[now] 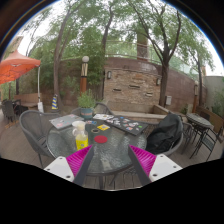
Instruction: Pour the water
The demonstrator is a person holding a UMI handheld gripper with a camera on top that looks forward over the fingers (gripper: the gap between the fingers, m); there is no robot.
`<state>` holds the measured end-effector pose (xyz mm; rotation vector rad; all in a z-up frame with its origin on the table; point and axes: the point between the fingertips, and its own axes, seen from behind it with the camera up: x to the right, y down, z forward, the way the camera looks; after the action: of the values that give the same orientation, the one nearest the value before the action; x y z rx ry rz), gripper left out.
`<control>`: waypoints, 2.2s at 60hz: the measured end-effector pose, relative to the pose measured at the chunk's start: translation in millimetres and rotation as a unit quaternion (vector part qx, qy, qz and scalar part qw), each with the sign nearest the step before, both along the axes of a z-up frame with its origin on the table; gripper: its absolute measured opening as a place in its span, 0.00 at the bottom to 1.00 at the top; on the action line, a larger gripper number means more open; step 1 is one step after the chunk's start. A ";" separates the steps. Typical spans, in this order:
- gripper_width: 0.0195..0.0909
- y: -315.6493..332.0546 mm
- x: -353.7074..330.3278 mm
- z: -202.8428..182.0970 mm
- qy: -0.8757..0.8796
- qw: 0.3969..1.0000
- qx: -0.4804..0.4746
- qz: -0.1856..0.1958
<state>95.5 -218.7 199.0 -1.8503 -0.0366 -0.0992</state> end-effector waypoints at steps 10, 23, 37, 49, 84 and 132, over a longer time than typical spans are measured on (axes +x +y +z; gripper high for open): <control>0.86 -0.7 1.7 5.3 -0.011 1.000 0.009 -0.005; 0.86 6.4 -17.6 8.1 -0.002 1.000 0.027 0.003; 0.85 55.5 -80.6 -39.9 0.053 0.995 0.072 0.050; 0.85 127.8 -125.6 -88.2 0.035 0.994 0.098 0.033; 0.34 231.0 -130.6 -111.0 0.057 0.994 0.090 -0.024; 0.25 413.4 -163.5 -17.8 -0.918 0.334 0.086 0.194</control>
<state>-68.0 194.7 181.2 -0.4678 -1.9151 -1.7094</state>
